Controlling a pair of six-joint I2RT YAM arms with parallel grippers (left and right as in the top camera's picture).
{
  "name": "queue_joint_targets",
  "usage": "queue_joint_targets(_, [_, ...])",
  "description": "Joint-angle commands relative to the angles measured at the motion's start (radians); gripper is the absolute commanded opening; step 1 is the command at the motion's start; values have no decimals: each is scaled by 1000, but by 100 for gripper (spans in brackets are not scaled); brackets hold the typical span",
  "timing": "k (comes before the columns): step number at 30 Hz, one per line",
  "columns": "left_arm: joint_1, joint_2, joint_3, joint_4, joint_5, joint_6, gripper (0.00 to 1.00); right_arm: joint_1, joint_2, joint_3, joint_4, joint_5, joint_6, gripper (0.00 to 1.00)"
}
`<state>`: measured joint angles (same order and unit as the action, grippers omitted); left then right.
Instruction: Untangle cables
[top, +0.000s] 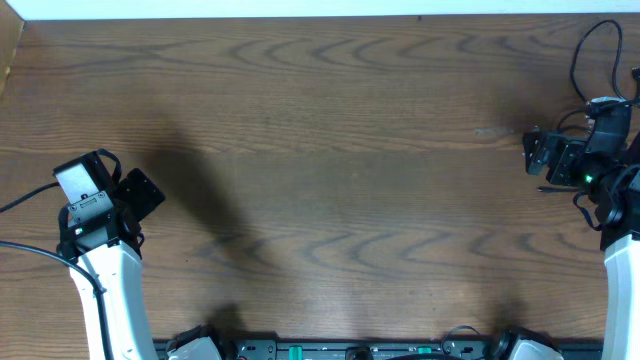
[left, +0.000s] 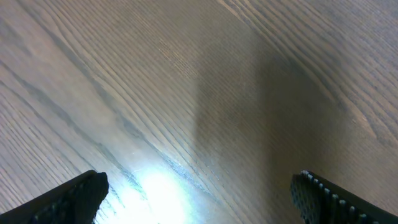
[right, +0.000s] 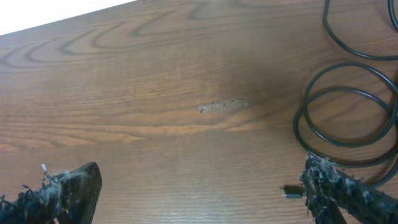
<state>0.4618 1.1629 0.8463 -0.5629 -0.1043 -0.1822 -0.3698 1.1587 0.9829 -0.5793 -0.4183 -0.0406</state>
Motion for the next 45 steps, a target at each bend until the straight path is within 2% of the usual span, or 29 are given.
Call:
queue_joint_targets(1, [-10,-19,8,-2,-13,13,98,3,0,8,-1,1,-9,99])
queue_joint_targets(7, [-146,-70,-35,-2,-13,13,98,3,0,8,-1,0,-9,99])
queue_joint_targets(13, [-309,-141,-157,-2,-13,13,98,3,0,8,-1,1,-9,99])
queue_joint_targets(20, [-374,-258,-332,22,-16,13,98,3,0,8,-1,0,-9,99])
queue_joint_targets(25, [-374,-367,-399,160,54,2,98,3,0,8,-1,0,-9,99])
queue_joint_targets(33, [-374,-503,-459,394,279,2,98,3,0,8,-1,0,-9,99])
queue_joint_targets(38, [-374,-554,-532,541,299,2,98,3,0,8,-1,1,-9,99])
queue_joint_targets(45, [-375,-664,-741,857,303,2,98,3,0,8,-1,1,-9,99])
